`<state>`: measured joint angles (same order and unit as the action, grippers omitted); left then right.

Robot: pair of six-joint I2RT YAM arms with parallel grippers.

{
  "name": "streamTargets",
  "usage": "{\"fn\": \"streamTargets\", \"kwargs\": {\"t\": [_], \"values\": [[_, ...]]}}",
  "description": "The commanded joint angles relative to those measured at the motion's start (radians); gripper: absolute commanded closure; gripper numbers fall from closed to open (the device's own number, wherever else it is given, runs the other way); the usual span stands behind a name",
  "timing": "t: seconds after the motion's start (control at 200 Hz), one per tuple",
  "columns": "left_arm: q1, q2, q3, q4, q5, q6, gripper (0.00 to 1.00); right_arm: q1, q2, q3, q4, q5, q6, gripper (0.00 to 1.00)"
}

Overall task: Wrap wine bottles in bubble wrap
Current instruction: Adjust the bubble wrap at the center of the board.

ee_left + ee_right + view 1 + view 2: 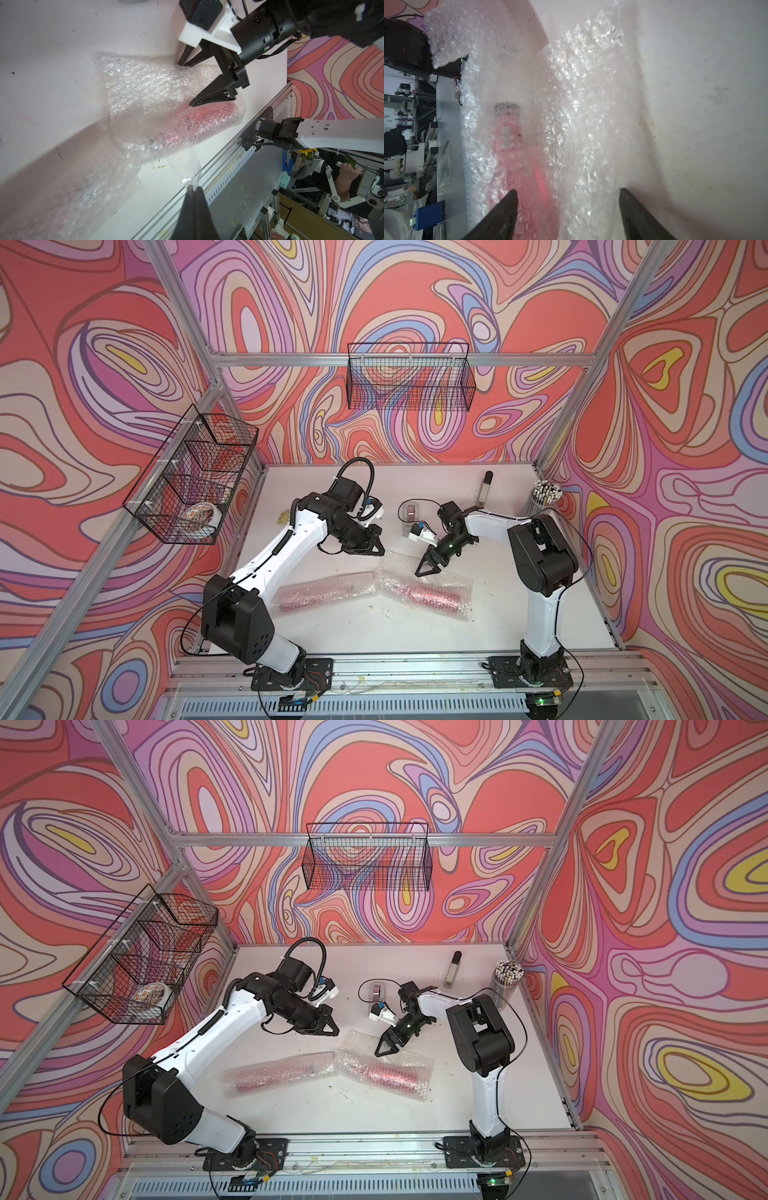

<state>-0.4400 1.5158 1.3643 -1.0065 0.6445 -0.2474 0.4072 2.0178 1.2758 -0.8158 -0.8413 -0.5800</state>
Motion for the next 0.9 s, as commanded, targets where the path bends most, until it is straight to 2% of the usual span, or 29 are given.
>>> {"fn": "streamTargets", "kwargs": {"t": [0.0, 0.21, 0.436, 0.666, 0.896], "values": [[0.01, -0.034, -0.02, -0.036, -0.013, 0.005, 1.0, 0.015, -0.056, -0.035, -0.011, -0.039, -0.033, 0.22], [0.018, -0.042, -0.029, -0.041, -0.018, 0.014, 1.0, 0.053, -0.173, -0.13, 0.081, -0.044, -0.01, 0.25], [0.026, -0.043, -0.057, -0.037, -0.019, 0.021, 1.0, 0.115, -0.289, -0.211, 0.164, 0.017, 0.041, 0.25], [0.029, -0.048, -0.071, -0.038, -0.027, 0.022, 1.0, 0.2, -0.364, -0.251, 0.209, 0.148, 0.092, 0.25], [0.039, -0.044, -0.07, -0.038, -0.034, 0.022, 1.0, 0.32, -0.429, -0.313, 0.293, 0.371, 0.171, 0.25]]}}
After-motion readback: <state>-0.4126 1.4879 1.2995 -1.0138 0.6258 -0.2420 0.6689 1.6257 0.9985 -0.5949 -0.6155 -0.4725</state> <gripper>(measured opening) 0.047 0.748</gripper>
